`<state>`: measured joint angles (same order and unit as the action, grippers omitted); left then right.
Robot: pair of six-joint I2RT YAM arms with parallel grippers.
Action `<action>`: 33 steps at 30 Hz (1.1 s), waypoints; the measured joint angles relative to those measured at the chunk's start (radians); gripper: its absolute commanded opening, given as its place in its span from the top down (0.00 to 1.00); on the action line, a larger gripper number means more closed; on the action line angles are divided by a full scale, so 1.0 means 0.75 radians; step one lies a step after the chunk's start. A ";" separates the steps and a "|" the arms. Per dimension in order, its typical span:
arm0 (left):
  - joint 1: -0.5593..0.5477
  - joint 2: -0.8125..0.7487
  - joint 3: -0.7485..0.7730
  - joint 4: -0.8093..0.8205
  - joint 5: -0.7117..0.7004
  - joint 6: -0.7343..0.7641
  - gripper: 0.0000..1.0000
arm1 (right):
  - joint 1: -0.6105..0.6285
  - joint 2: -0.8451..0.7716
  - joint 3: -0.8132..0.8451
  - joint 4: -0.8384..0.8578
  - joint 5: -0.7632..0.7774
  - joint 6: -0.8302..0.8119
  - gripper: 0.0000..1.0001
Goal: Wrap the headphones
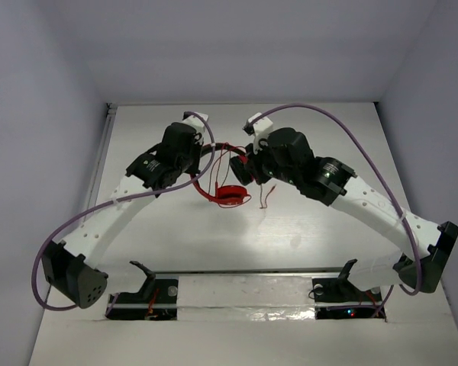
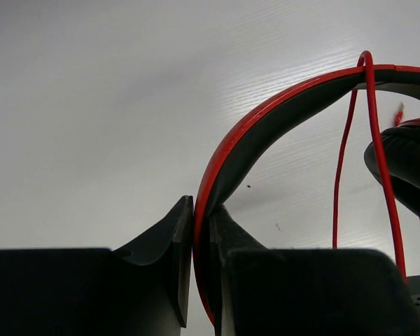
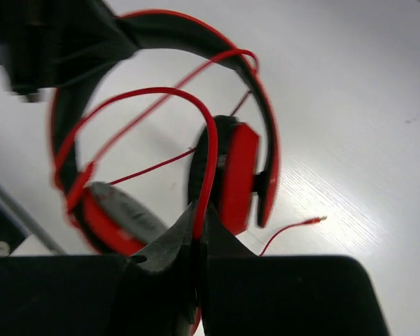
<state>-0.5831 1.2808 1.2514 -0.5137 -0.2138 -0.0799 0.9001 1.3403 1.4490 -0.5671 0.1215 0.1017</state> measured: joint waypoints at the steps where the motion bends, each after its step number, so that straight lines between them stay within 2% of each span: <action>1: 0.000 -0.021 0.000 -0.001 0.024 0.008 1.00 | -0.009 0.004 -0.013 0.004 0.027 -0.007 1.00; 8: 0.000 -0.114 -0.024 -0.010 0.146 0.043 1.00 | -0.120 0.014 -0.054 0.078 0.171 -0.032 0.99; 16: 0.000 -0.135 -0.048 -0.013 0.257 0.052 1.00 | -0.215 0.029 -0.124 0.176 0.216 -0.035 0.95; 19: 0.000 -0.136 -0.048 -0.009 0.305 0.054 1.00 | -0.225 0.028 -0.172 0.215 0.212 -0.025 0.92; 20: 0.001 -0.137 -0.045 -0.011 0.325 0.056 1.00 | -0.232 0.028 -0.190 0.235 0.206 -0.022 0.88; 23: 0.006 -0.137 -0.013 -0.012 0.398 0.057 1.00 | -0.253 0.028 -0.258 0.303 0.164 0.007 0.81; 33: 0.027 -0.136 0.224 -0.010 0.563 0.042 1.00 | -0.277 -0.078 -0.664 0.743 -0.219 0.112 0.84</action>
<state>-0.5629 1.1790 1.4193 -0.5209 0.2085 -0.0483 0.6926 1.2819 0.9508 -0.0101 -0.0429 0.1856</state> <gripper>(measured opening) 0.080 0.162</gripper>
